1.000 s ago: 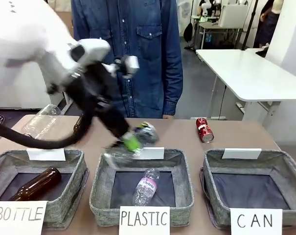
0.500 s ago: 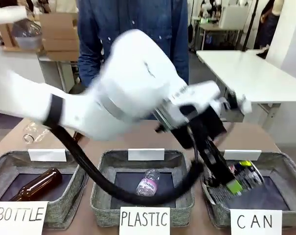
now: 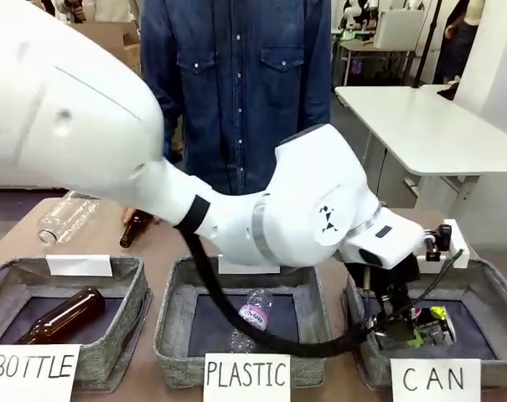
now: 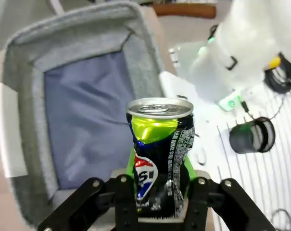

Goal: Sort the can waste into the basket.
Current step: Pick up the can waste from the table and place it in the right Fabric basket.

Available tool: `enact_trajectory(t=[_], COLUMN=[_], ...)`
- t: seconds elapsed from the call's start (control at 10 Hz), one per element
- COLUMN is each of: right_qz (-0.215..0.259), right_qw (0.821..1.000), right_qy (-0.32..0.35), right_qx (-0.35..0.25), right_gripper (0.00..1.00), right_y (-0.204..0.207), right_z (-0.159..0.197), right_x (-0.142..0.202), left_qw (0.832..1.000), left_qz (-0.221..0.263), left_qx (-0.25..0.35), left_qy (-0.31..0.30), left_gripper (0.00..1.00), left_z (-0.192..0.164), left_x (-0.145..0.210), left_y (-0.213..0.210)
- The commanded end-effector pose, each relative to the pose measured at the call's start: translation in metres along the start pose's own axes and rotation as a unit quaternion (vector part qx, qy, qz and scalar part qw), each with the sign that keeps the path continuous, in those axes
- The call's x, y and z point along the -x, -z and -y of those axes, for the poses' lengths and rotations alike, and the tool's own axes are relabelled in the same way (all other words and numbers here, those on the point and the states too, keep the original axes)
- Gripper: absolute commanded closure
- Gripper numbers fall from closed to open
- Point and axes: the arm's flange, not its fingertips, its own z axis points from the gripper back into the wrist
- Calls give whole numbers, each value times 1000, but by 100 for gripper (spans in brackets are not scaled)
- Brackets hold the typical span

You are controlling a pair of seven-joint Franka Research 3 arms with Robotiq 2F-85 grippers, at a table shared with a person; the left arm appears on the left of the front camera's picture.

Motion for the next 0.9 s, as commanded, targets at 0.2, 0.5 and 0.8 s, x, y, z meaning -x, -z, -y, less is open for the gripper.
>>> enact_trajectory(t=[0.2, 0.5, 0.8], right_qz=[12, 12, 12], right_qw=[1000, 1000, 1000], right_qy=[13, 13, 13], right_qx=[-1, -1, -1], right_gripper=[0, 0, 0], right_y=[2, 2, 2], right_z=[-4, -4, -4], right_x=[-2, -2, -2], left_qw=[997, 997, 997], left_qz=[-5, -14, -14], left_qx=[19, 7, 5], left_qy=[-72, -74, -77], left_gripper=[62, 62, 0], left_z=[-28, -34, -34], left_x=[-31, -29, -29], left_y=[-7, -11, -14])
